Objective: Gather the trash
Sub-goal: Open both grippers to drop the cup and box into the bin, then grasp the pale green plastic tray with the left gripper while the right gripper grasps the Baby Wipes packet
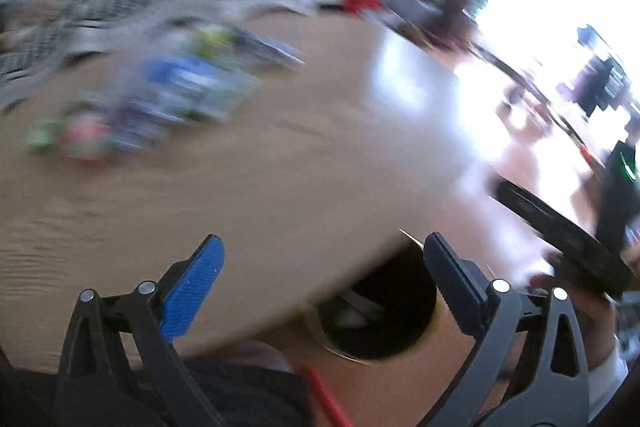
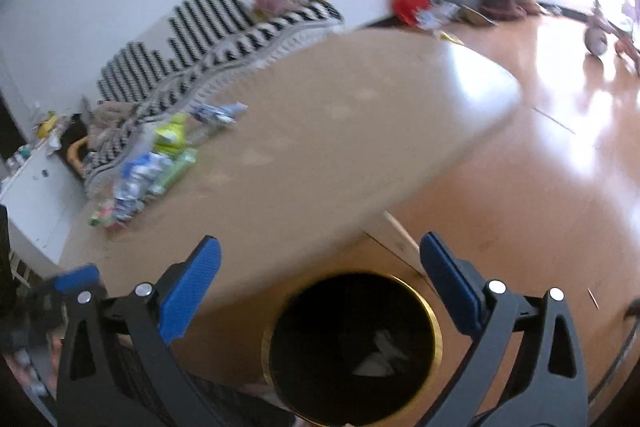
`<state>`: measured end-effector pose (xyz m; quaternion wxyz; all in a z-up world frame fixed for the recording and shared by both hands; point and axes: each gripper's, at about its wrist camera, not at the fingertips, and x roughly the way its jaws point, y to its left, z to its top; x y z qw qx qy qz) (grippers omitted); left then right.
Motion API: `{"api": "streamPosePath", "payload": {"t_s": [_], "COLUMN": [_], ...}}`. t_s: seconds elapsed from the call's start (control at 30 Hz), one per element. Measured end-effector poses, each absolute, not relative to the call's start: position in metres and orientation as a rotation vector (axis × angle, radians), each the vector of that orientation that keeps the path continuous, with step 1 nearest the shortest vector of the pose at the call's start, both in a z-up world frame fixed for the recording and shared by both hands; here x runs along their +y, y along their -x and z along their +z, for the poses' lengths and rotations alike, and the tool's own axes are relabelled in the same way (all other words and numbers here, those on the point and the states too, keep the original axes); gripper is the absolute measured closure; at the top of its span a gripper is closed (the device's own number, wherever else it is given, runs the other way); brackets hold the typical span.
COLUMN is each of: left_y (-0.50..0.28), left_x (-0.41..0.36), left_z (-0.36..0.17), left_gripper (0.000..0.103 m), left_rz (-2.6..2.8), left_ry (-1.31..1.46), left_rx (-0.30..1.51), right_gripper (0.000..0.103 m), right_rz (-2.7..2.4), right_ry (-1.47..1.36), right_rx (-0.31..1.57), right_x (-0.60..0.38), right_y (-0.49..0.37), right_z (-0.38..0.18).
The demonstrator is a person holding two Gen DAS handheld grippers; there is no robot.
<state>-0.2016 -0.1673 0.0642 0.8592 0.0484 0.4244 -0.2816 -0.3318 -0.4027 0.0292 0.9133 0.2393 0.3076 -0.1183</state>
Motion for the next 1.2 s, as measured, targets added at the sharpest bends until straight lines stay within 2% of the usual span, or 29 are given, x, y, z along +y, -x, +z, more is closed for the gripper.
{"api": "streamPosePath", "payload": {"t_s": [0.23,0.4,0.6,0.73,0.97,1.1,1.13,1.2], "left_y": [0.111,0.066,0.012,-0.027,-0.073,-0.083,-0.085,-0.086], "left_x": [-0.021,0.03,0.043,0.026,0.015,0.01,0.011,0.014], "left_z": [0.077,0.07,0.051,0.042,0.005,-0.002,-0.002,-0.003], "left_gripper": [0.006,0.006,0.006,0.006,0.006,0.006,0.006,0.008], "left_rz": [-0.192,-0.081,-0.074,-0.091,-0.111,-0.116,-0.118,-0.14], "left_ry": [-0.028,-0.014,0.045,0.018,-0.012,-0.075,-0.077,-0.084], "left_rx": [0.865,0.899,0.931,0.927,1.022,1.005,1.004,0.991], "right_gripper": [0.007,0.007,0.007,0.007,0.007,0.007,0.009,0.022], "right_rz": [-0.126,-0.033,0.011,-0.06,-0.1,-0.089,-0.088,-0.076], "right_ry": [-0.371,-0.351,-0.292,-0.392,-0.394,-0.378,-0.37,-0.373], "right_rx": [0.627,0.626,0.709,0.753,0.847,0.857,0.849,0.831], "right_x": [-0.347,-0.298,-0.235,-0.232,-0.232,-0.231,-0.23,-0.232], "right_y": [0.254,0.175,0.092,0.053,0.008,0.004,0.003,0.005], "right_z": [0.063,0.085,0.079,0.057,0.026,0.019,0.02,0.021]}}
